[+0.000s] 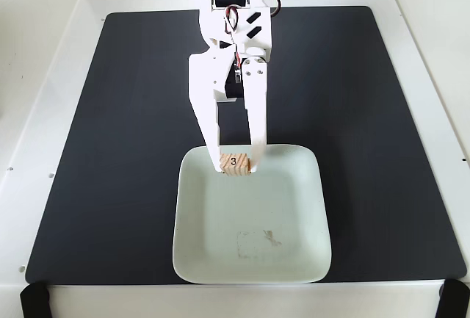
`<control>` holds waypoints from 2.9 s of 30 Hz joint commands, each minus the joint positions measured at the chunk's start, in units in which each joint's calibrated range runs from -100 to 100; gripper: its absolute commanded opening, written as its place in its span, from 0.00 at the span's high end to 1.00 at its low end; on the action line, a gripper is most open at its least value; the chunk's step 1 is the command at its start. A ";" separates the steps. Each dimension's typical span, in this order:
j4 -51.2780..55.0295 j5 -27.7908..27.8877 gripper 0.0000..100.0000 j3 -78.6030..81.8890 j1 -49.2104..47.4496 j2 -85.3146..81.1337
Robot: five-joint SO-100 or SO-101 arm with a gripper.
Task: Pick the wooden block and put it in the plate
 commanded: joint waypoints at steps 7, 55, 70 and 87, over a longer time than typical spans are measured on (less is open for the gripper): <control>-0.98 1.19 0.48 -2.53 1.75 -0.03; 24.03 -1.96 0.99 65.57 -4.97 -84.53; 60.26 -2.01 0.99 74.21 -6.76 -115.63; 95.70 -1.96 0.99 74.12 -6.65 -118.34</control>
